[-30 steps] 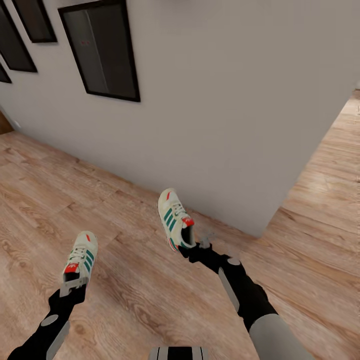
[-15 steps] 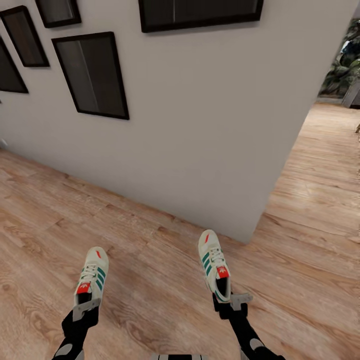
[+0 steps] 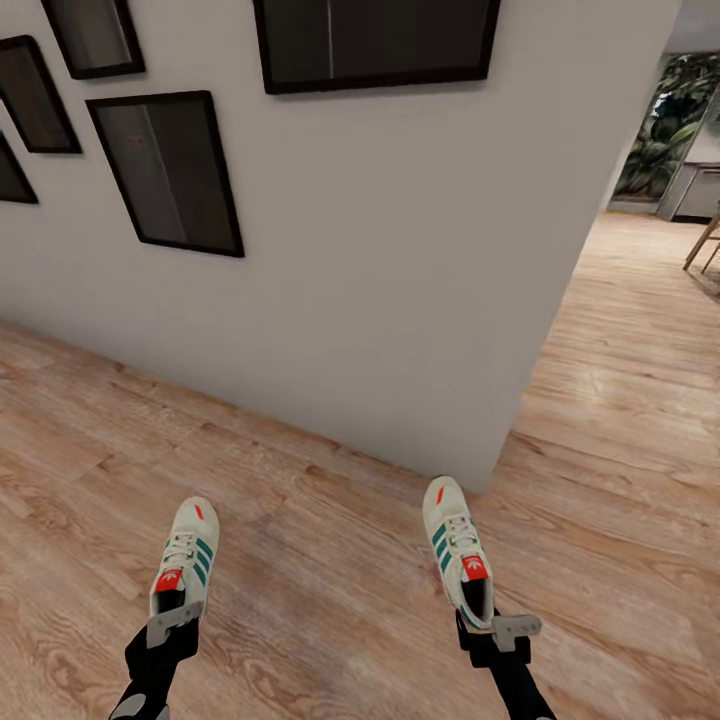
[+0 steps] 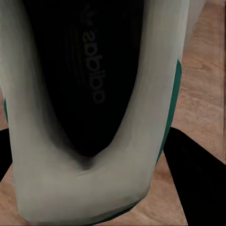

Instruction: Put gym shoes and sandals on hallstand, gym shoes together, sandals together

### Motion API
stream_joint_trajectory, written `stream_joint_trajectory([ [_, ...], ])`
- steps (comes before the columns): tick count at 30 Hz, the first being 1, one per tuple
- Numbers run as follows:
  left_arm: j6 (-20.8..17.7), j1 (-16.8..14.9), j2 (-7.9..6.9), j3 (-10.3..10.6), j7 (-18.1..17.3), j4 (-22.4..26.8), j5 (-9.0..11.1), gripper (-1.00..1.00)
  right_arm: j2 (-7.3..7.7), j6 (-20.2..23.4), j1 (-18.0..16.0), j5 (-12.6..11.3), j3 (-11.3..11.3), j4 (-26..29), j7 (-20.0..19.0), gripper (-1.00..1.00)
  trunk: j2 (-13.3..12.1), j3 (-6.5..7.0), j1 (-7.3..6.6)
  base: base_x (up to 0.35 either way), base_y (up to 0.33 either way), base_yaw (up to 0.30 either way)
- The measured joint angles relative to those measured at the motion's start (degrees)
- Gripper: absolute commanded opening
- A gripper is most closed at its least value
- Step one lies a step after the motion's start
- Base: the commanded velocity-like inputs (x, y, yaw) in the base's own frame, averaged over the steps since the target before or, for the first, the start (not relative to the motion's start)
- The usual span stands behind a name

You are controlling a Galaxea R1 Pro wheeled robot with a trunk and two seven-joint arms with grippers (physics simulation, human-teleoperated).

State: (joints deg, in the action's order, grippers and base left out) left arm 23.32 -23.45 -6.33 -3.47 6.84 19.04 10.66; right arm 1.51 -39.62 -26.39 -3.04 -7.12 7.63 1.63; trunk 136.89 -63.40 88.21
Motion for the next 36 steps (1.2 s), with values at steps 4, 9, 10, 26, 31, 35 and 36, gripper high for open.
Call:
stream_joint_trajectory([
  [4, 0.0, 0.0, 0.01, 0.0, 0.0, 0.0, 0.0, -1.00, 0.56, 0.0, 0.1, 0.1, -0.2, -0.1, 0.0, -1.00, -1.6, 0.77, -0.88, 0.000, 0.000, -0.203],
  [9, 0.0, 0.0, 0.01, 0.0, 0.0, 0.0, 0.0, -1.00, 0.84, 0.0, 0.6, 0.0, -0.1, -0.1, 0.1, -1.00, -3.6, 1.80, -1.98, 0.000, 0.000, -0.270],
  [10, 0.0, 0.0, 0.01, -0.1, 0.0, 0.0, 0.0, -1.00, 0.88, 0.0, 0.6, -0.1, 0.0, -0.1, 0.1, -1.00, -3.6, 1.83, -1.98, 0.000, 0.000, -0.286],
  [26, 0.0, 0.0, 0.16, 0.0, 0.0, 0.4, -0.1, -1.00, 2.12, 0.0, 0.9, -4.2, 0.0, -2.2, 0.0, -1.00, -3.6, 2.26, -1.98, 0.000, 0.000, -0.292],
  [31, 0.0, 0.0, 0.34, 0.0, -0.1, 0.3, -0.1, -1.00, 2.17, 0.0, 0.9, -4.6, 0.0, -2.3, 0.0, -1.00, -3.6, 2.28, -1.98, 0.000, 0.000, -0.297],
  [35, 0.0, 0.0, 1.48, 0.0, 0.0, 0.3, -1.5, -1.00, 2.72, 0.0, 2.4, -4.7, -0.1, -2.4, 0.0, -1.00, -3.6, 2.27, -1.98, 0.000, 0.000, -0.300],
  [36, 0.0, 0.0, 1.56, 0.0, 0.0, 0.3, -1.8, -1.00, 2.78, 0.0, 2.5, -4.7, 0.0, -2.4, 0.0, -1.00, -3.6, 2.28, -1.98, 0.000, 0.000, -0.300],
])
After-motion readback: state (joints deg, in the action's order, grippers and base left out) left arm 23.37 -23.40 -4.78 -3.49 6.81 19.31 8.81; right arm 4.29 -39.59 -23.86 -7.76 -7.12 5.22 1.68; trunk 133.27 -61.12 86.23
